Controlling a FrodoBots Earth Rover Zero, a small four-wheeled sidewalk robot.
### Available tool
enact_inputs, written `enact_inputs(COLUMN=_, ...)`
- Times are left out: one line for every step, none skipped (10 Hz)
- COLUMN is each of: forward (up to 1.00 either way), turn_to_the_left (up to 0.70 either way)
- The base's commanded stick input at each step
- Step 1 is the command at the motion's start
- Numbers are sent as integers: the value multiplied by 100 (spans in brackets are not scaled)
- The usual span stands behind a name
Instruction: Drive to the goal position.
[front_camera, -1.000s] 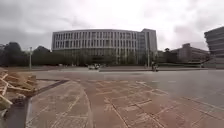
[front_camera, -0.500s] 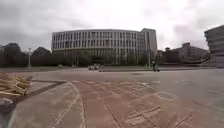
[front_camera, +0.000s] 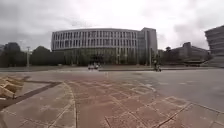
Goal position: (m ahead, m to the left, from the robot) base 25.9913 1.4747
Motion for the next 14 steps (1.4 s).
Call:
enact_inputs(forward=70, turn_to_the_left=35)
enact_inputs(forward=70, turn_to_the_left=35)
enact_inputs(forward=70, turn_to_the_left=26)
enact_inputs(forward=70, turn_to_the_left=2)
enact_inputs(forward=70, turn_to_the_left=0)
enact_inputs(forward=70, turn_to_the_left=0)
enact_inputs(forward=70, turn_to_the_left=0)
enact_inputs(forward=70, turn_to_the_left=0)
enact_inputs(forward=70, turn_to_the_left=0)
enact_inputs(forward=70, turn_to_the_left=0)
enact_inputs(forward=70, turn_to_the_left=0)
enact_inputs(forward=70, turn_to_the_left=0)
enact_inputs(forward=70, turn_to_the_left=0)
enact_inputs(forward=70, turn_to_the_left=0)
